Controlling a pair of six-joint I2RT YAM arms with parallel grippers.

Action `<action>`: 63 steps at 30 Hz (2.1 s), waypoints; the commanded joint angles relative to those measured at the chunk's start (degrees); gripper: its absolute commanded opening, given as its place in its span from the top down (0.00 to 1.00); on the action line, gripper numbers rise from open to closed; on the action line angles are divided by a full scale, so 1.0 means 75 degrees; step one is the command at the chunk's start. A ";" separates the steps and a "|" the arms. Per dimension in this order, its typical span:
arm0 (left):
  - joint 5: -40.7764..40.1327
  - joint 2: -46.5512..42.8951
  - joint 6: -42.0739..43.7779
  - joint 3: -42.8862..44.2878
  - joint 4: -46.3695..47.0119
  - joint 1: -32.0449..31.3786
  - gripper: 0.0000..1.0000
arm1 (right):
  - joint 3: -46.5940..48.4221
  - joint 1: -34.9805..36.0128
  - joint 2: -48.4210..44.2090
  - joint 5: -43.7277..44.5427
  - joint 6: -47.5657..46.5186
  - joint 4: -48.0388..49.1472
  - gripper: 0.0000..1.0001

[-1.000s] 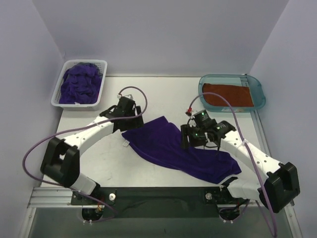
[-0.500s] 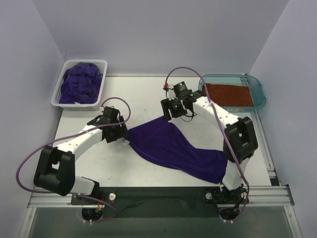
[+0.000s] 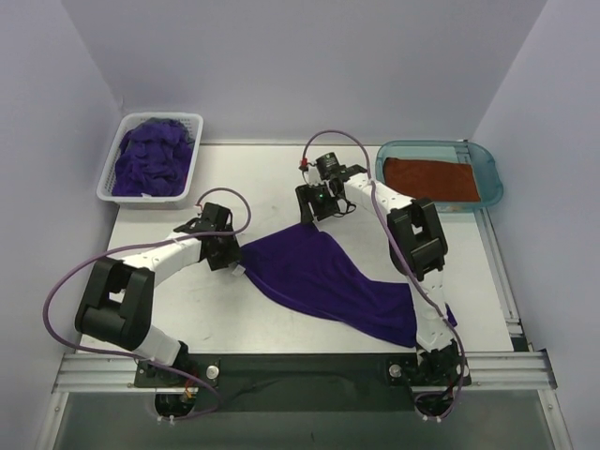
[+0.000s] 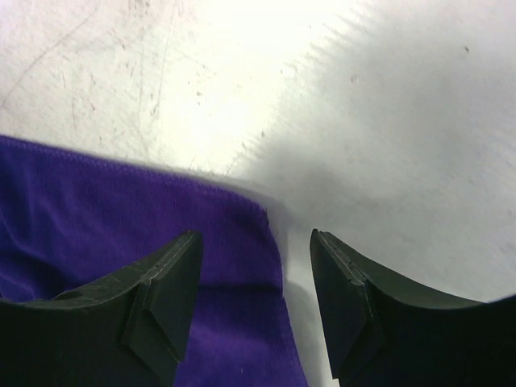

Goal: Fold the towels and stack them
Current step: Flatten out the crumpled towel

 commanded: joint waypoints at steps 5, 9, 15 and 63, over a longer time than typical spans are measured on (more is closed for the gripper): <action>0.0136 0.0071 -0.0059 0.0237 0.0483 0.0055 0.51 | 0.0724 -0.0064 0.0462 -0.0417 0.0151 -0.0122 0.46; 0.0242 0.0165 -0.0012 0.0237 0.0483 0.0055 0.56 | 0.0678 -0.0076 0.0615 -0.0628 0.0198 -0.0157 0.47; 0.0289 0.0142 -0.0012 0.0178 0.0483 0.0055 0.62 | 0.0514 -0.0087 0.0697 -0.0804 0.0209 -0.0169 0.51; 0.0851 -0.0538 0.3304 0.5671 -0.0067 0.0372 1.00 | 0.2726 -0.0954 -0.2817 0.0672 -0.0060 0.0159 1.00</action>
